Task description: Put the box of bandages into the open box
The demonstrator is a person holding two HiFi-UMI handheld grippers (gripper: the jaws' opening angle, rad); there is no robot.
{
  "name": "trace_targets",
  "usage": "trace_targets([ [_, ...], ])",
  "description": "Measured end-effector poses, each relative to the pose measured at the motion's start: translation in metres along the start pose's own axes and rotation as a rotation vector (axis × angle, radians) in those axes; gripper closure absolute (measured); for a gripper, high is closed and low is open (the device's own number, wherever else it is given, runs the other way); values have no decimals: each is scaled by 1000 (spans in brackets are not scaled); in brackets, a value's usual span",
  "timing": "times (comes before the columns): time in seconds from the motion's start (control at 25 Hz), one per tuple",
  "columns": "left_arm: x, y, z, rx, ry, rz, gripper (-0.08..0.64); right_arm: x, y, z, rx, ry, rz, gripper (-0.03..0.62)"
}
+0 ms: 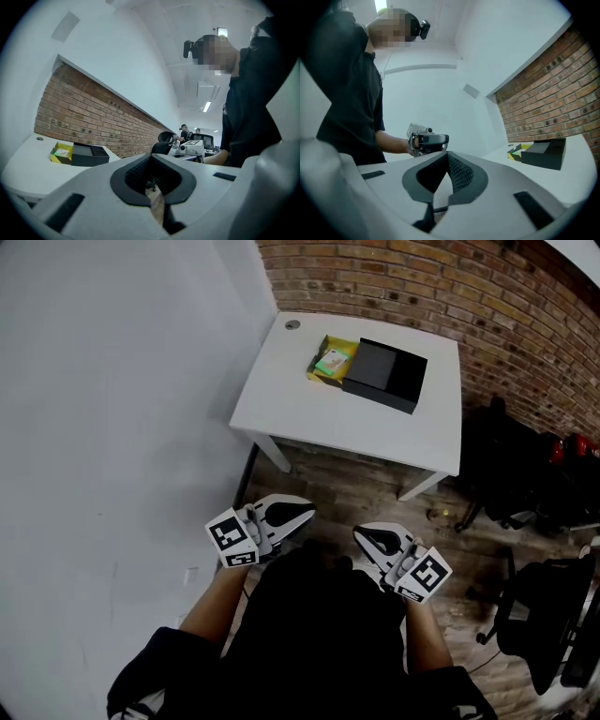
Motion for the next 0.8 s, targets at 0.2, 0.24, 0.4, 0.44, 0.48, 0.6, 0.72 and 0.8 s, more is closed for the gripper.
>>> trace_targets([
  [0.2,6,17,0,-54,23,11,546,-6,-14,-5,-46,28,17,586],
  [0.24,6,20,-2,-70,32,19,546,-5,-14,-5,-48,26,20,586],
  [0.4,3,11,4,-88,12,22,546,5,-3,-9,-46,-10,25,586],
  [0.44,2,8,6,-88,5,25,545,8,1,-12,-46,-16,22,586],
  [0.48,1,6,7,-88,2,31,545,12,5,-14,-44,-20,18,586],
  [0.6,2,5,9,-95,-7,35,545,17,17,-12,-22,-23,9,586],
  [0.72,4,3,10,-98,-4,33,546,14,29,-2,13,-31,24,586],
  [0.8,8,0,11,-88,7,38,545,14,33,-1,25,-32,27,586],
])
Point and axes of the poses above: the fingertips, and each gripper's own axes: y forward along the fingers, z to its left, x out of its top, the point moved 2 cm from there along -y, backward along the fingers, and after that the axes turned 10 degrees about -x, right-handed, at the moved point
